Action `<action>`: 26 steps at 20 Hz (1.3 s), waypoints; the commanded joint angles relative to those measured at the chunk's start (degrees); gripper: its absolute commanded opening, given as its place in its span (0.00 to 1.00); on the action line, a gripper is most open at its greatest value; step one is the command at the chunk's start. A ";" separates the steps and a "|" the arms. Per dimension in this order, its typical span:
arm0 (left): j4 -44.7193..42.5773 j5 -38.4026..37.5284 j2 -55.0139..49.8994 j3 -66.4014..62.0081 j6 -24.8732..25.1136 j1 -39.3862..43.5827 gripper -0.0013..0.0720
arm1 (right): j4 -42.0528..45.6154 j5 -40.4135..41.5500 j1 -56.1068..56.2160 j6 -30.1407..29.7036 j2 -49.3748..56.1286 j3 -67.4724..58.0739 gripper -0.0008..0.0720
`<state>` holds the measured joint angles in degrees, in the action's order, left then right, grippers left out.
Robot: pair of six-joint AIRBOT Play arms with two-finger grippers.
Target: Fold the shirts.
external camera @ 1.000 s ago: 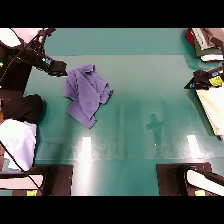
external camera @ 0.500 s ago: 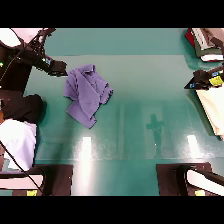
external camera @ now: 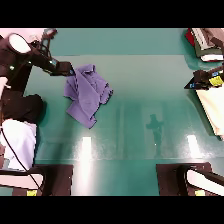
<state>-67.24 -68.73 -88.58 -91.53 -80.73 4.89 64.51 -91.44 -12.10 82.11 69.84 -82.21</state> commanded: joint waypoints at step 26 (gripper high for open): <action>12.61 -2.86 16.65 4.37 6.01 5.27 0.05 | -9.03 5.05 15.34 -2.27 4.85 0.04 0.04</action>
<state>-61.34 -69.71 -79.90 -86.91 -77.01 9.76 56.05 -89.12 -0.19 80.93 73.80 -82.17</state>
